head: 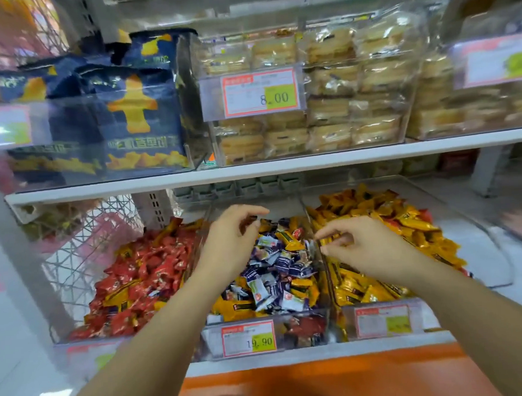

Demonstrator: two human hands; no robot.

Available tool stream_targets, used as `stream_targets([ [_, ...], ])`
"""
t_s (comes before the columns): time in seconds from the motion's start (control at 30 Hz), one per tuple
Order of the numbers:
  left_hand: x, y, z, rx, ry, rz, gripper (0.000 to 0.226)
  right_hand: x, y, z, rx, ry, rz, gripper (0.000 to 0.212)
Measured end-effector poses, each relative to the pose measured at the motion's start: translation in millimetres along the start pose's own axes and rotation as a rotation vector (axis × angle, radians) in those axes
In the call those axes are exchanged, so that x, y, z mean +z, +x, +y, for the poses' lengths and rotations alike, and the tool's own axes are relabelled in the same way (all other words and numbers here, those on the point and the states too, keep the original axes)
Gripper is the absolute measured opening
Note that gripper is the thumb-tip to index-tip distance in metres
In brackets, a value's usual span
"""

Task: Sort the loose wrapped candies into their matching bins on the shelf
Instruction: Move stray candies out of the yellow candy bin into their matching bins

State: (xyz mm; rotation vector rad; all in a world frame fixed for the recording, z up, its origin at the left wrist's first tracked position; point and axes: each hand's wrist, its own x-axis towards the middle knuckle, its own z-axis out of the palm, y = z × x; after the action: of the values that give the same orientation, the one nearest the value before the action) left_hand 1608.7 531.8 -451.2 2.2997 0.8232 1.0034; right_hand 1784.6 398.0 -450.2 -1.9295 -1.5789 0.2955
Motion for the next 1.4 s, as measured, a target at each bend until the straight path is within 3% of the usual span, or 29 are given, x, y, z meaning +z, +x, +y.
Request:
stream_targets([
  [0.17,53.1,4.4,31.2,0.105,-0.001,-0.17,0.022,-32.6,-18.7,45.3,0.058,0.019,0.166,0.014],
  [0.47,130.8,32.4,78.5,0.329,0.082,-0.267,0.021,-88.5,-63.8,131.8,0.148,-0.015,0.534,0.027],
  [0.77,212.8,69.8,120.5,0.53,0.266,-0.582,0.035,-96.6,-79.3,178.7,0.149,0.148,0.453,0.024],
  [0.9,232.3,61.4,128.7,0.647,0.21,-0.704,0.02,-95.7,-77.8,186.3,0.146,0.144,0.426,0.018],
  [1.03,242.6,51.9,125.9,0.778,0.475,-0.851,0.025,-95.5,-79.1,190.0,0.142,0.162,0.429,0.017],
  [1.23,227.9,55.6,120.7,0.659,0.584,-0.874,0.025,-96.0,-83.6,189.4,0.168,0.162,0.415,0.015],
  [1.4,224.7,47.0,123.7,0.672,0.645,-0.894,0.015,-97.0,-85.6,186.6,0.211,0.203,0.407,0.013],
])
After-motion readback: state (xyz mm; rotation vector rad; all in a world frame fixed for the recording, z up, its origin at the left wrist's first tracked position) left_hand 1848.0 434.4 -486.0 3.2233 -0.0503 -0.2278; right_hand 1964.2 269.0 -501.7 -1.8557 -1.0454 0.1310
